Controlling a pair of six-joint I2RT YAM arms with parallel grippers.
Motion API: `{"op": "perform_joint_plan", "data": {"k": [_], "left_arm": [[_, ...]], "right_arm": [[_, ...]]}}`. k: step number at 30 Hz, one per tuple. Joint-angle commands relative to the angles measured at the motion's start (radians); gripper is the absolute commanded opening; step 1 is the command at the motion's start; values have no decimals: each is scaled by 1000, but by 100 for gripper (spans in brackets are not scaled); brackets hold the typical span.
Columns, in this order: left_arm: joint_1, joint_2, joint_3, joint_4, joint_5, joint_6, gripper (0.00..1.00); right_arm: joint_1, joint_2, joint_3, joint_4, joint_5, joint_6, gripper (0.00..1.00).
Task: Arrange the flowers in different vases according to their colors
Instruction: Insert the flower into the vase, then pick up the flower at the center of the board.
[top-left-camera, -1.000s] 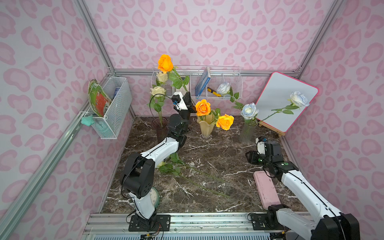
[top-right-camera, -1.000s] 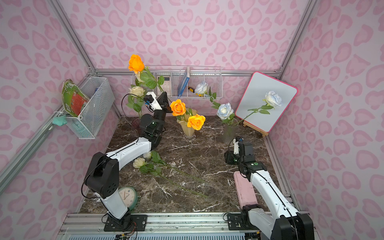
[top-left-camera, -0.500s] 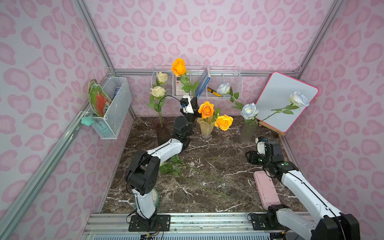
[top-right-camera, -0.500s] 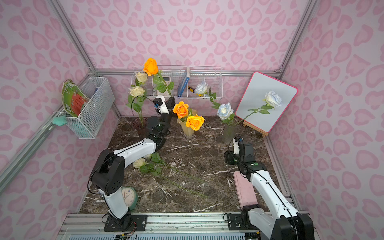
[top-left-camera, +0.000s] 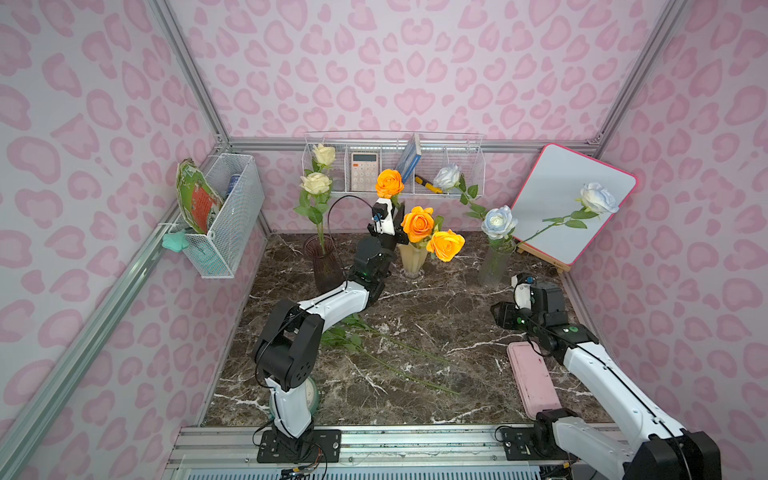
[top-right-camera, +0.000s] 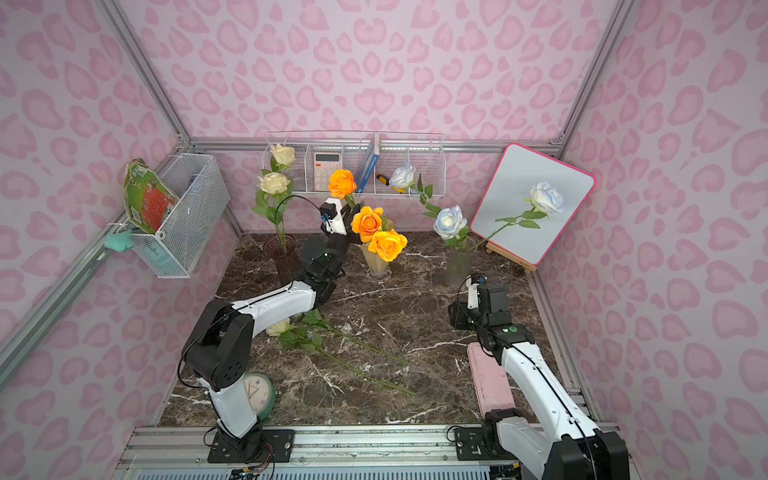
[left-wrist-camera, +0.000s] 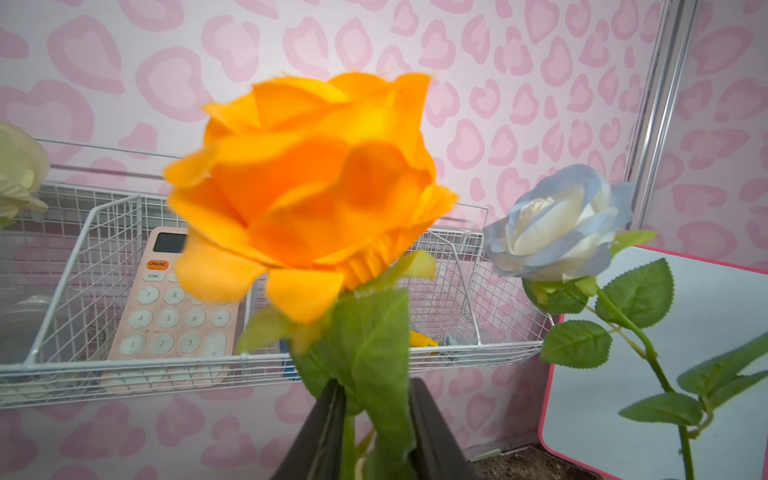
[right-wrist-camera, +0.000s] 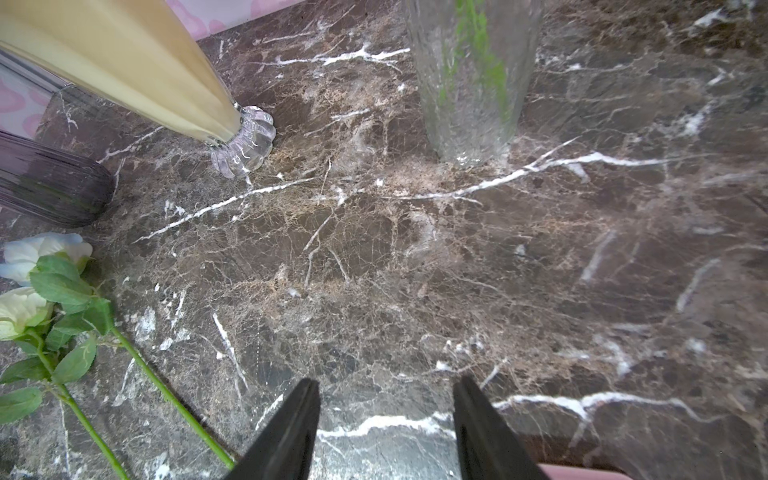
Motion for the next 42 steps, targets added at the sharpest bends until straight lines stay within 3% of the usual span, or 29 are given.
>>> {"op": "perform_joint_plan", "data": {"k": [1, 7, 14, 21, 24, 27, 32, 36, 42], "left_arm": [[-3, -27, 3, -37, 4, 5, 43], [-9, -114, -7, -212, 22, -12, 73], [-25, -276, -119, -436, -6, -59, 99], [-60, -486, -262, -641, -55, -86, 99], [-76, -570, -273, -782, -127, -114, 99], [-92, -658, -265, -1003, -188, -182, 97], [-213, -774, -283, -1296, -337, -268, 91], [-292, -823, -273, -1601, -415, -483, 88], [-423, -989, -322, -1925, -533, -833, 83]], "right_arm": [[0, -5, -1, 11, -4, -3, 55], [0, -16, 1, 7, -41, 1, 56], [16, 7, 11, -25, -103, -15, 56], [120, 52, 31, -32, -97, -32, 57], [161, 72, 46, -22, -116, -31, 57], [258, 95, 68, -10, -115, -55, 57], [467, 227, 151, -4, -88, -123, 57], [593, 404, 286, -69, -31, -203, 57], [642, 638, 455, -110, -12, -289, 54]]}}
